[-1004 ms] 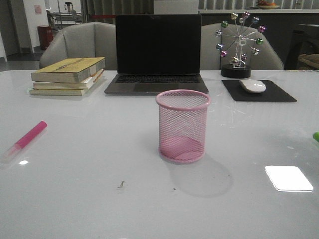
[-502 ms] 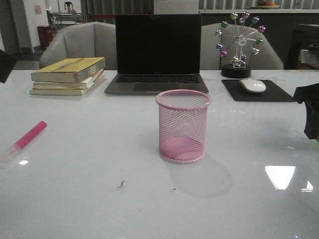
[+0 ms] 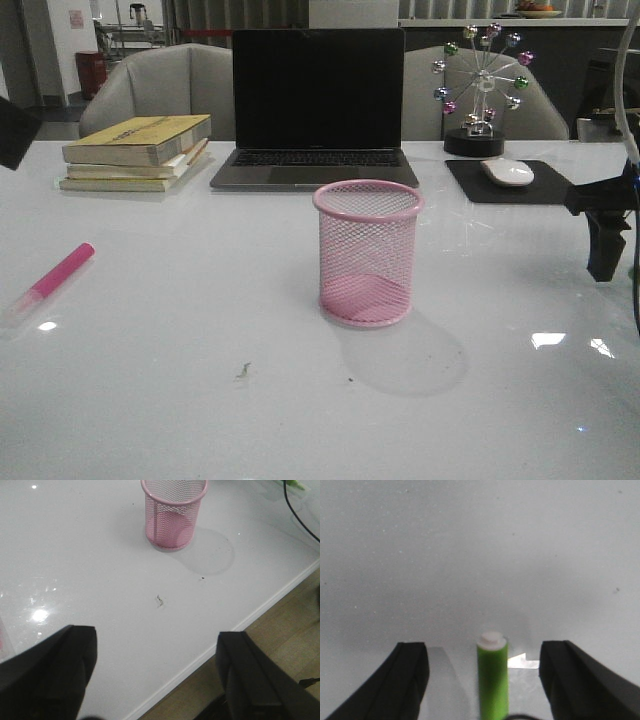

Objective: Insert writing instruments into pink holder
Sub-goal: 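Lower the right gripper onto the green marker and grasp it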

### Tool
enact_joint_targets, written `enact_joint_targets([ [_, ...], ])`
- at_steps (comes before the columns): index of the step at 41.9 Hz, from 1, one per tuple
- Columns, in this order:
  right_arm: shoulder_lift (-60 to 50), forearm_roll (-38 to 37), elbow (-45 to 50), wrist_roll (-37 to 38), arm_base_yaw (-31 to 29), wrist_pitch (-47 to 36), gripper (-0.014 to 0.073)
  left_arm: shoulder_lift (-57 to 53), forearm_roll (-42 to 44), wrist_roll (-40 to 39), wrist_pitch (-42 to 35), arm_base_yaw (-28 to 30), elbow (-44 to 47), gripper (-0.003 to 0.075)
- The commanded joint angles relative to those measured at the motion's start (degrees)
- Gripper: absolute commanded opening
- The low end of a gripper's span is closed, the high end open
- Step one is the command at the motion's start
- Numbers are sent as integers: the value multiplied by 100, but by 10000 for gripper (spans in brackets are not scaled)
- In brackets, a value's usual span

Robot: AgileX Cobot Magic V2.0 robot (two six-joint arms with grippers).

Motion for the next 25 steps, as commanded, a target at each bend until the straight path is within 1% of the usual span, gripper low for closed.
enact_joint_targets([
  [1,-267,-59,-190,23,-39,-143,570,-22,-63,-3,-424,-55,-160,551],
  [10,-140,-18,-190,23,-39,-57,569,-22,-63,-3,-465,-55,-160,551],
  [12,-140,-18,-190,23,-39,-55,552,-22,-63,-3,-465,-55,-160,550],
  [15,-140,-18,-190,23,-39,-55,470,-22,-63,-3,-465,-55,-160,551],
  [20,-140,-18,-190,23,-39,-55,289,-22,-63,-3,-465,-55,-160,551],
  [23,-152,-18,-190,23,-39,-55,209,-22,-63,-3,-465,-55,-160,550],
  [25,-152,-18,-190,23,-39,-46,176,-22,-63,-3,-465,-55,-160,551],
])
